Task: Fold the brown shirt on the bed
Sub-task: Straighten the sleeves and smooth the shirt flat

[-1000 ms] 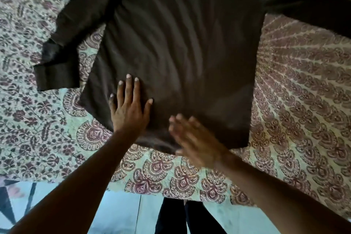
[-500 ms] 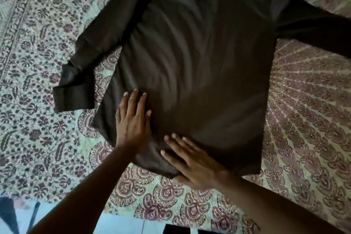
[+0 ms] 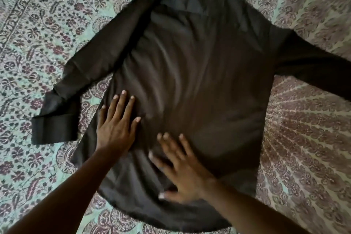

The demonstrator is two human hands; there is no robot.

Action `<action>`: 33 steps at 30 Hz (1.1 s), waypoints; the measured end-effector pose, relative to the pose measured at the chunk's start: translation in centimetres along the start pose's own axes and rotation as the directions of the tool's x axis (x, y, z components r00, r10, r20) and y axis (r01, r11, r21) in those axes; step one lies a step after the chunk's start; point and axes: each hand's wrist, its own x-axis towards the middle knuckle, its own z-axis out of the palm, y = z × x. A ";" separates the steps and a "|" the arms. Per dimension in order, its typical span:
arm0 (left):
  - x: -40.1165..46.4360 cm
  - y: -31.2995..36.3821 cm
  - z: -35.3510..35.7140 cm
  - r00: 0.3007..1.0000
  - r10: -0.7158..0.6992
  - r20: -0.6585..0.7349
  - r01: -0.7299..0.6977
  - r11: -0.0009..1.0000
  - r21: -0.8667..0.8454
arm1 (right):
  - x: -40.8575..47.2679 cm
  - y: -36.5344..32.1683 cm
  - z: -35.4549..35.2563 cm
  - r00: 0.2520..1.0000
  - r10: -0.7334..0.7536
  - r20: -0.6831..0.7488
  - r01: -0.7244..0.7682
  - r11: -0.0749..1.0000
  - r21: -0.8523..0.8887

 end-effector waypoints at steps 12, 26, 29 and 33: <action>10.9 0.4 1.0 0.998 0.042 -0.049 -0.044 0.999 -0.027 | 14.5 23.3 -6.2 0.602 0.779 -0.172 -0.749 0.627 0.215; 2.9 -5.0 0.0 0.991 0.129 0.027 -0.128 0.991 -0.025 | 8.2 3.5 -1.2 0.855 0.500 -0.141 -0.484 0.865 0.135; 1.0 -6.4 0.0 0.983 0.184 0.026 -0.183 0.982 -0.042 | 7.9 0.3 -0.9 0.916 0.395 -0.069 -0.391 0.918 0.059; -1.3 -8.5 -0.4 0.968 0.247 0.046 -0.245 0.969 -0.039 | 6.1 -3.7 0.1 0.996 0.053 -0.074 -0.054 0.999 -0.008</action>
